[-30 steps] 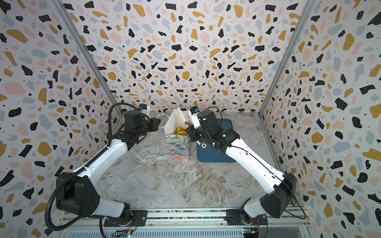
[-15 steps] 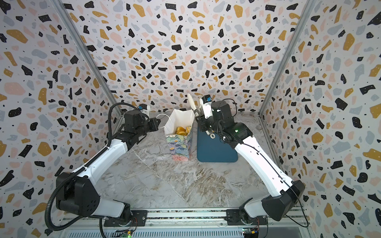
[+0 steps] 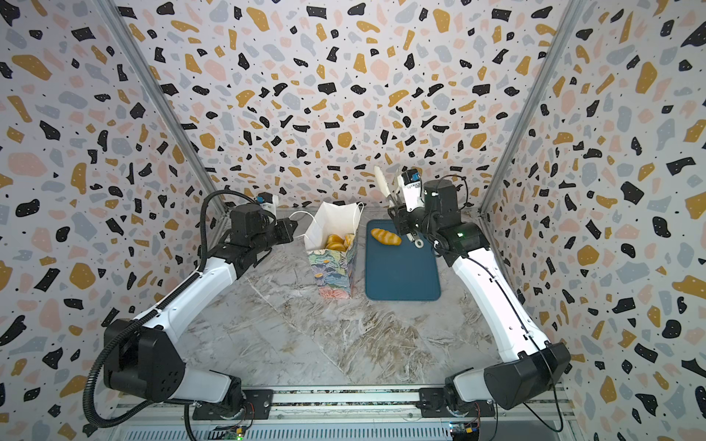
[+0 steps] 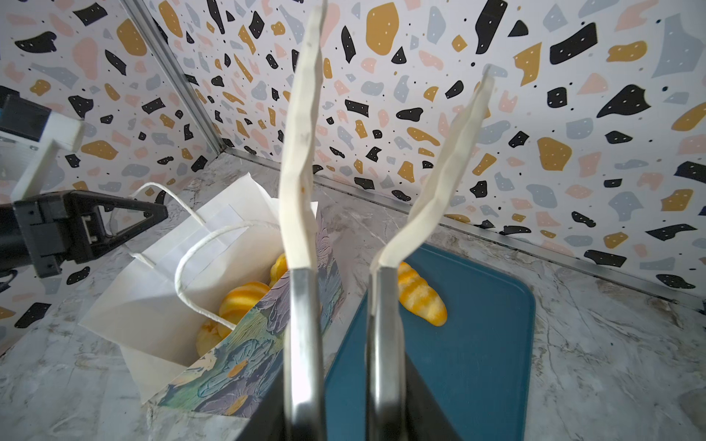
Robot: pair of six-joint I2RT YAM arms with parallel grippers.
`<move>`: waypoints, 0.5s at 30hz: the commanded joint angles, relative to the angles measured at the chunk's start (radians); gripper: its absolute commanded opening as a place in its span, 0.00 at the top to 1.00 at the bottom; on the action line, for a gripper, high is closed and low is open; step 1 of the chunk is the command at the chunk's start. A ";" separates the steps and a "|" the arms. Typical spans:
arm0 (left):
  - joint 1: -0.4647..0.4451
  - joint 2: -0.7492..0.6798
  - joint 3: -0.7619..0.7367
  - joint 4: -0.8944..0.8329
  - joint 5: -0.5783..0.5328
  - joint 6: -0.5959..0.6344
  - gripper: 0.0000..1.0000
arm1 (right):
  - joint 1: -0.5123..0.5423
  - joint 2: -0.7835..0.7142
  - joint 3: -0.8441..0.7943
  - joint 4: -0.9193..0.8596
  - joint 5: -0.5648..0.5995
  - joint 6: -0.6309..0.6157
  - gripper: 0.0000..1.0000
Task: Place the fake bread into the paper bag
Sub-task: 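Raise the open tongs and move them over the striped bread stick on the tray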
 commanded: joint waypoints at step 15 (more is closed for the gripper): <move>0.004 0.007 0.016 0.023 0.001 0.007 1.00 | -0.078 0.096 0.004 -0.067 0.013 -0.195 0.58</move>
